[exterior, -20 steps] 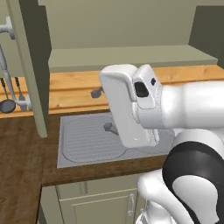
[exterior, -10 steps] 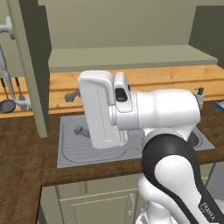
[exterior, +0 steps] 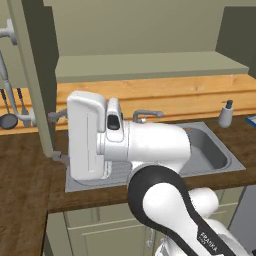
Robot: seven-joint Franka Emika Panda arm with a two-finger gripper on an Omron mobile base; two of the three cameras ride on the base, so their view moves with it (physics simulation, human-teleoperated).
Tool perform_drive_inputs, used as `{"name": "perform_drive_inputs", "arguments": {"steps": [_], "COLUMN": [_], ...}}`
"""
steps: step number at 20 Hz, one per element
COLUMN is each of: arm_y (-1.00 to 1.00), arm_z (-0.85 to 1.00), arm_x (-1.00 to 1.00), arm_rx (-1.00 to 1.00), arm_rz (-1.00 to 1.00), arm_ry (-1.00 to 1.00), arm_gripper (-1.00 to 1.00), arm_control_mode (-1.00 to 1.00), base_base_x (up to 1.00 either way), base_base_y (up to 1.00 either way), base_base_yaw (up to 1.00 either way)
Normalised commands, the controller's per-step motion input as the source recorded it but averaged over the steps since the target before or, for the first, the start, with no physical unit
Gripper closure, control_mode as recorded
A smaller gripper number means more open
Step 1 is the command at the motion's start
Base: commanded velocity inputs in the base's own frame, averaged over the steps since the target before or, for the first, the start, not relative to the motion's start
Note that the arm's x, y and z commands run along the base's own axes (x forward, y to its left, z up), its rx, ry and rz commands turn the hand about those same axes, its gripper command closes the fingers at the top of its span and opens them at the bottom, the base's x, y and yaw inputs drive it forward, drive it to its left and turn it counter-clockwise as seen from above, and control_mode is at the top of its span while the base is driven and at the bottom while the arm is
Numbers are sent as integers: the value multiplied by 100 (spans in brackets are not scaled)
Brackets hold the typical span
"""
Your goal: Pick the kettle from the counter and place it on the tray. Then pick the mug from the cabinet and place it on the tray. Then close the cabinet doors.
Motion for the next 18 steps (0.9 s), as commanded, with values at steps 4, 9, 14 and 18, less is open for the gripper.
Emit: {"name": "perform_drive_inputs", "arguments": {"steps": [4, 9, 14, 18], "arm_y": [36, 37, 39, 37], "arm_z": [2, 2, 2, 0], "arm_x": [-11, 0, 45, 44], "arm_rx": [0, 0, -4, -6], "arm_rz": [0, 0, 0, 0], "arm_ry": [3, 0, -1, -2], "arm_gripper": [-100, -100, -100, -100], "arm_control_mode": [-100, -100, -100, -100], "base_base_x": [0, 0, 0, 0], "base_base_y": [0, 0, 0, 0], "base_base_yaw": [0, 0, 0, 0]}}
